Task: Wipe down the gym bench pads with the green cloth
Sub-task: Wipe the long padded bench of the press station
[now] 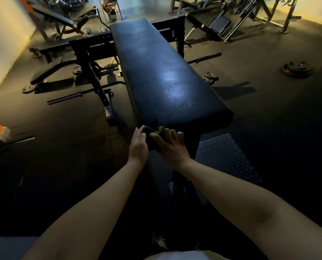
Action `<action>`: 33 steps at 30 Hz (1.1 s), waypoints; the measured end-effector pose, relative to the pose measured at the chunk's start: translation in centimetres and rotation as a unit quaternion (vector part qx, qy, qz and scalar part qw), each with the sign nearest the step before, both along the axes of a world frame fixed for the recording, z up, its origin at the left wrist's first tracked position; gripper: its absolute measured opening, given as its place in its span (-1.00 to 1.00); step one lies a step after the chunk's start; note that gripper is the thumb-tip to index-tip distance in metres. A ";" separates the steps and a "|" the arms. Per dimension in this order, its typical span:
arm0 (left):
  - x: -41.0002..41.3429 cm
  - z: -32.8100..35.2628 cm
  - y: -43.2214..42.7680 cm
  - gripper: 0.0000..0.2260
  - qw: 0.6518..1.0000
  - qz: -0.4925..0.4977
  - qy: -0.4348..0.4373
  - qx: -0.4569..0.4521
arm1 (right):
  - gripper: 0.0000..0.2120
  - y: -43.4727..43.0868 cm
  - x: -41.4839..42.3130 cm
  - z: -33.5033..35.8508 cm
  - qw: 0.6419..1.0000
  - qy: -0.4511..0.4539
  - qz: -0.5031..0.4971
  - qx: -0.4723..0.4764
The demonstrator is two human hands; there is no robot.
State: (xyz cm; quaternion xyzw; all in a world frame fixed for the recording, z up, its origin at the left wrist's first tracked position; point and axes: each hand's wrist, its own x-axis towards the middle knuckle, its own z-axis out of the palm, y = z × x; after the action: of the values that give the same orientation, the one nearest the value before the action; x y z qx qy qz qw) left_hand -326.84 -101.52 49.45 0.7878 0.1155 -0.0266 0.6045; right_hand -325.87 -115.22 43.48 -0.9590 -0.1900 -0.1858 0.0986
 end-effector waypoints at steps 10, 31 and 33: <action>-0.1 -1.2 1.5 -0.52 0.992 -0.071 -0.011 0.106 | -0.45 -2.8 0.3 1.0 0.998 0.047 -0.026 0.042; 1.9 -2.1 -5.0 -0.43 0.905 -0.071 -0.070 0.414 | -0.50 -14.4 3.7 3.6 0.961 0.092 -0.225 0.134; 2.1 -1.8 -5.5 -0.43 0.912 -0.057 -0.067 0.401 | -0.50 -13.4 4.1 4.5 0.956 0.098 -0.227 0.158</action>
State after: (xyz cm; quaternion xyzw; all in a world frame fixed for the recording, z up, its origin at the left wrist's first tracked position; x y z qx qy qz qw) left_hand -324.73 -107.04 47.65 0.9690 0.0309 0.0402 0.2417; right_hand -321.79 -128.59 48.02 -0.9625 0.0747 -0.1362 0.2223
